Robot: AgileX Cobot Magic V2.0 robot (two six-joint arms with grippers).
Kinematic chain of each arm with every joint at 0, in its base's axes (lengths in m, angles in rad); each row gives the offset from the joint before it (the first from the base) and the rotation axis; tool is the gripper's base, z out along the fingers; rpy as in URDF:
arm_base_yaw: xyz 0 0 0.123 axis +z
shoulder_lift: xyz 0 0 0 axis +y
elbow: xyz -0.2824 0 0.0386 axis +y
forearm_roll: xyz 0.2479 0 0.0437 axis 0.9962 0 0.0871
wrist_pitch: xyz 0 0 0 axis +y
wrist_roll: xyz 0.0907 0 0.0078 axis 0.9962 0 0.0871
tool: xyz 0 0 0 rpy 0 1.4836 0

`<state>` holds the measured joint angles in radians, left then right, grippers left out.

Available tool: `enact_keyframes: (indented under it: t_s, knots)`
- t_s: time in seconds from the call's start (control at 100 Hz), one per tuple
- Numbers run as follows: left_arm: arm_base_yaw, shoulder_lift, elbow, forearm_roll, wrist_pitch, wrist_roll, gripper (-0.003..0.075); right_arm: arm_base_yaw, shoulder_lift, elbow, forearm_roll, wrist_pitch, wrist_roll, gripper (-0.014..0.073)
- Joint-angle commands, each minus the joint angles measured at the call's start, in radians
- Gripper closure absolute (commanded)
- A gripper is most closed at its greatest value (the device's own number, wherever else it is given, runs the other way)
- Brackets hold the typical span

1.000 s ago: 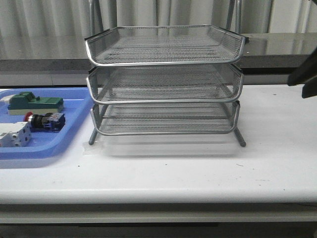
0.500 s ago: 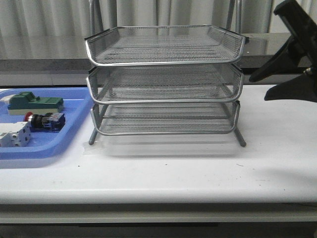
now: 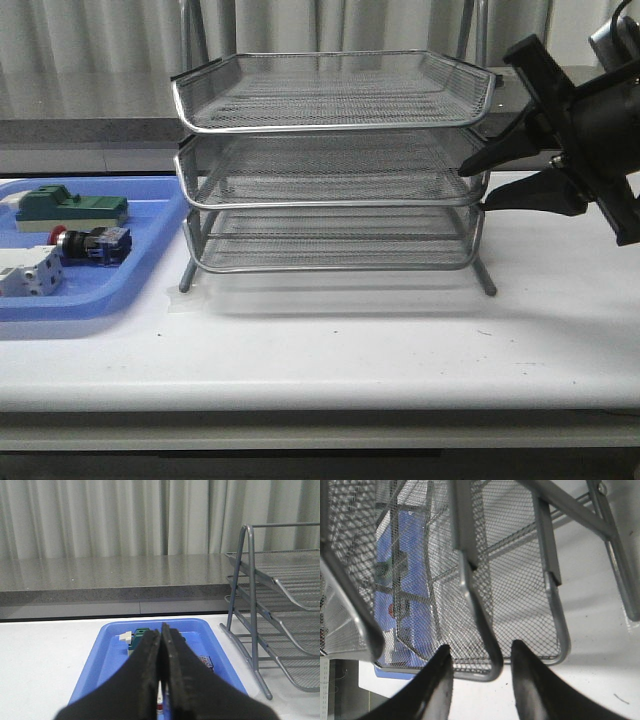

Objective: Place button on rack with both arms
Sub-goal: 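Move the right gripper to the middle mesh tray's front rim and grasp it, then pull the middle mesh tray toward the robot with the right gripper, release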

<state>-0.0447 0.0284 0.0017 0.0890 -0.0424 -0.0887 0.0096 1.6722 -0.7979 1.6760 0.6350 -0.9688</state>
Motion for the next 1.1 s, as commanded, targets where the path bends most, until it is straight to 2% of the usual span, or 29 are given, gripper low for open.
enact_keyframes:
  t_s: [0.0, 0.53, 0.62, 0.79, 0.86, 1.09]
  knots:
    - [0.002, 0.009, 0.046, -0.004, -0.074, -0.007, 0.074, 0.001, -0.02, -0.043, 0.038, 0.06, -0.016, 0.0286]
    - [0.002, 0.009, 0.046, -0.004, -0.074, -0.007, 0.074, 0.001, 0.059, -0.103, 0.031, 0.12, -0.019, 0.0291]
    - [0.002, 0.009, 0.046, -0.004, -0.074, -0.007, 0.074, 0.001, 0.059, -0.103, 0.029, 0.12, -0.019, 0.0355]
    - [0.002, 0.009, 0.046, -0.004, -0.074, -0.007, 0.074, 0.001, 0.059, -0.103, 0.014, 0.12, -0.019, 0.0594]
    - [0.002, 0.009, 0.046, -0.004, -0.074, -0.007, 0.074, 0.001, 0.059, -0.103, 0.005, 0.12, -0.019, 0.0664]
    - [0.002, 0.009, 0.046, -0.004, -0.074, -0.007, 0.074, 0.001, 0.059, -0.073, -0.036, 0.118, -0.019, 0.0653]
